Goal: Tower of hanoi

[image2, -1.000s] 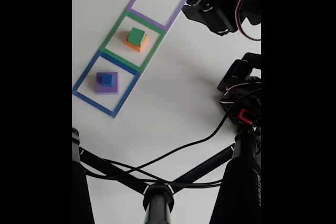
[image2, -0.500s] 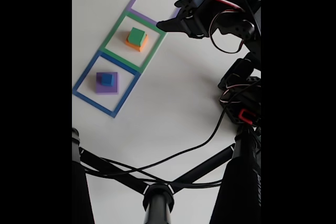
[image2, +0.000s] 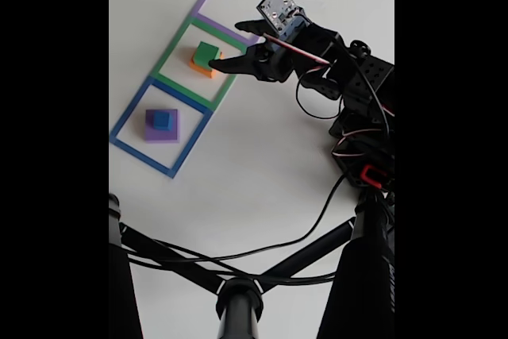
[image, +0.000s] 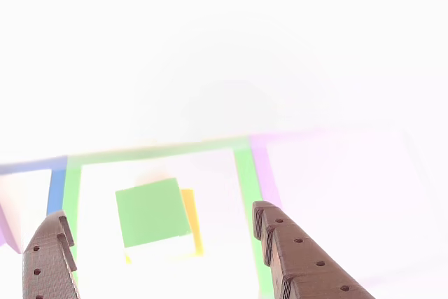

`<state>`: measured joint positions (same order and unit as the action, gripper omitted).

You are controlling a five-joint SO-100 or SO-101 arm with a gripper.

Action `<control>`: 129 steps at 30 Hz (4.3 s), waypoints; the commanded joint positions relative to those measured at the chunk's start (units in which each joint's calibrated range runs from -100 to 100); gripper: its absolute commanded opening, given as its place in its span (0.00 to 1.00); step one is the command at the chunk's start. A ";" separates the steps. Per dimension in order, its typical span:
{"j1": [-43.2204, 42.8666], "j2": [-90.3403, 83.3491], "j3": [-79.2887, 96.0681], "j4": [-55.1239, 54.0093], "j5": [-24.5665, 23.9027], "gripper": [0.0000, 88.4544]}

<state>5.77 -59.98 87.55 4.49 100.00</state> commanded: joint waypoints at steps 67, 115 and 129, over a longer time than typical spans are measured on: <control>-5.39 68.18 -8.74 -65.39 0.00 0.17; -3.09 22.40 -98.46 78.34 0.00 0.05; 9.86 24.50 -106.55 86.03 0.00 0.05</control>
<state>11.99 -35.42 -16.54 90.05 100.00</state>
